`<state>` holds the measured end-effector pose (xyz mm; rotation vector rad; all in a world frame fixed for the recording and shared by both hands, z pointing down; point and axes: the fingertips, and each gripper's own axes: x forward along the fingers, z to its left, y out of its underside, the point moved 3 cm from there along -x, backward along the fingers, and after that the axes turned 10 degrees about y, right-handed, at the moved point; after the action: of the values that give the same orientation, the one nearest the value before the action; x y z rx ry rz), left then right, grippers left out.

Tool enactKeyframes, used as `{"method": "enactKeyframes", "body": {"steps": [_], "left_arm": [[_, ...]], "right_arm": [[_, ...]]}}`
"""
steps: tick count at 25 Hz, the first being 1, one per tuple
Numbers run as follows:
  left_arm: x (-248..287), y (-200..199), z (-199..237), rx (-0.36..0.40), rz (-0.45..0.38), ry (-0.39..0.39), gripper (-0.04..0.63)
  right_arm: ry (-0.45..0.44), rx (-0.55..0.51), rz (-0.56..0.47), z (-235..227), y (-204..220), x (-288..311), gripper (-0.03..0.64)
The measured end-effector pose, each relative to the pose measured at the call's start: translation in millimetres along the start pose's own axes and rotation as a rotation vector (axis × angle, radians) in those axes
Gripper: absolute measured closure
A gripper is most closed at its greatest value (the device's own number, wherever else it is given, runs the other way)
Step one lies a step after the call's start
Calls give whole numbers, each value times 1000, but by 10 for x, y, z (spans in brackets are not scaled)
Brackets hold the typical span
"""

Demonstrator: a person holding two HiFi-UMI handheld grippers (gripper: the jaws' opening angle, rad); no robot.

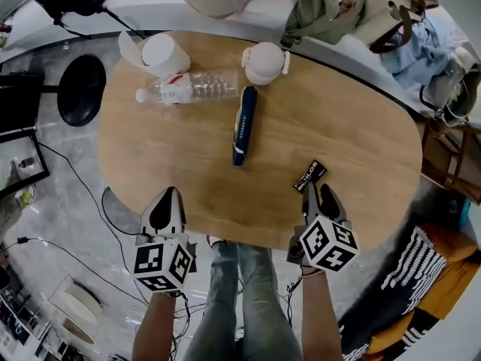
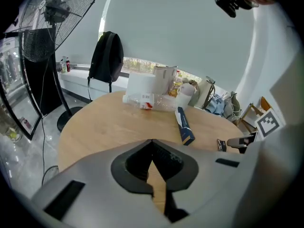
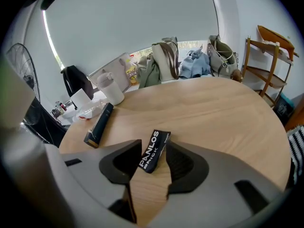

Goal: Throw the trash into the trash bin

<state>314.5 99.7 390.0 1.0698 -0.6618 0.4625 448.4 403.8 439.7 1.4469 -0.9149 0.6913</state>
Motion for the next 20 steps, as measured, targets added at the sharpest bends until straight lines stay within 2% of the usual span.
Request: {"method": "enactKeyframes", "body": {"steps": [11,20], "left_arm": [[122,207,117,-47,27,-2,586],[89,271,242,-68,19,-25,586]], "right_arm": [[38,3,43,-26,107,261,454],[71,-30,42,-8,132,297,549]]}}
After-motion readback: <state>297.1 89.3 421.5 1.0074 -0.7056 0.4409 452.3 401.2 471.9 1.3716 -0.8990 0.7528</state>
